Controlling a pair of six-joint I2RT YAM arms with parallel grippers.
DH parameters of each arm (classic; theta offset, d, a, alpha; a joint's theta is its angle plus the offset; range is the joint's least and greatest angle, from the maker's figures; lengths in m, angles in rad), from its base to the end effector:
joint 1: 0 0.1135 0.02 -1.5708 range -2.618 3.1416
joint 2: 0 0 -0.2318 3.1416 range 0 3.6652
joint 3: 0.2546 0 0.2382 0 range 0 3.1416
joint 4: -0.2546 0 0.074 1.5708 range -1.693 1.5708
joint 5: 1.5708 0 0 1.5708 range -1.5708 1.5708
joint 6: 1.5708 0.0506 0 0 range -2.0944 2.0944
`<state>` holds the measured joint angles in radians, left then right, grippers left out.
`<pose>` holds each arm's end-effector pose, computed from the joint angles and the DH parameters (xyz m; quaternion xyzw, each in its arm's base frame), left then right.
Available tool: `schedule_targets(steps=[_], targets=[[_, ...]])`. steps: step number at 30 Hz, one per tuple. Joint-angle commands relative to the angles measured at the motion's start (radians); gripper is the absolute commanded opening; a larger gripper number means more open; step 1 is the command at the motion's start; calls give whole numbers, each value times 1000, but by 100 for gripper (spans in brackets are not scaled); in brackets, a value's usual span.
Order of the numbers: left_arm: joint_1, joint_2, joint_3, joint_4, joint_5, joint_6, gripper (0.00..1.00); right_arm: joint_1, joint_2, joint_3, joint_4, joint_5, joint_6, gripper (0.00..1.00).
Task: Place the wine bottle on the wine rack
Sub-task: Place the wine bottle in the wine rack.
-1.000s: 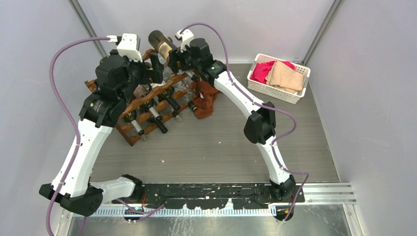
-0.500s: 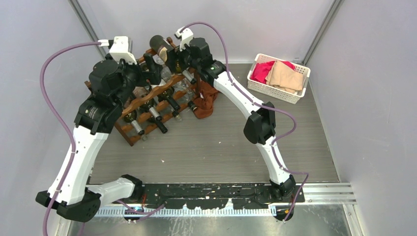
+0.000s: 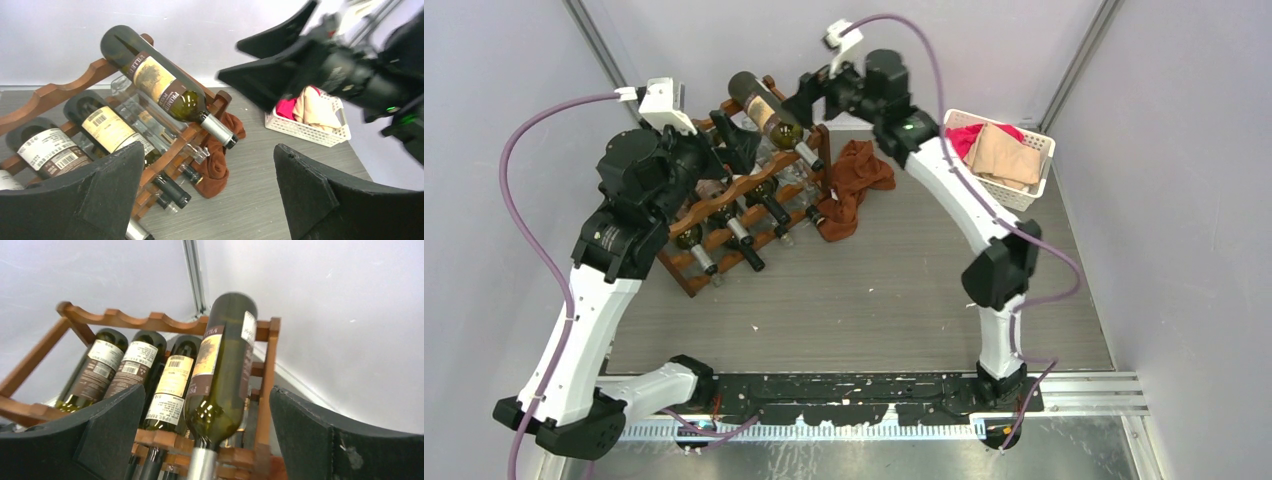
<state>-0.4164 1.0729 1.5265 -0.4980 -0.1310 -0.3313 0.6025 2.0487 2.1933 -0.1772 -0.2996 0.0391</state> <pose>0.1986 -0.0806 0.4666 -0.0145 0.7224 -0.2079 0.6594 0.3774 0.2777 0.4079 -0.2972 0.6536 0.3186 0.6188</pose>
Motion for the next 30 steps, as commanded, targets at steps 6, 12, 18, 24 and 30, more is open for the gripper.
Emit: schedule_targets(steps=[6,12,18,24,30], targets=[[7,36,33,-44,80,-76,100,-400,-371,-331,51,-220,250,100],[11,84,67,-55,74,-91,100,-664,-538,-481,-166,-5,265,100],[17,202,252,-128,58,-23,100,-727,-662,-559,-259,247,201,100],[22,278,416,-170,60,33,100,-728,-728,-519,-285,342,183,100],[30,298,435,-157,102,18,100,-728,-751,-485,-286,330,195,100]])
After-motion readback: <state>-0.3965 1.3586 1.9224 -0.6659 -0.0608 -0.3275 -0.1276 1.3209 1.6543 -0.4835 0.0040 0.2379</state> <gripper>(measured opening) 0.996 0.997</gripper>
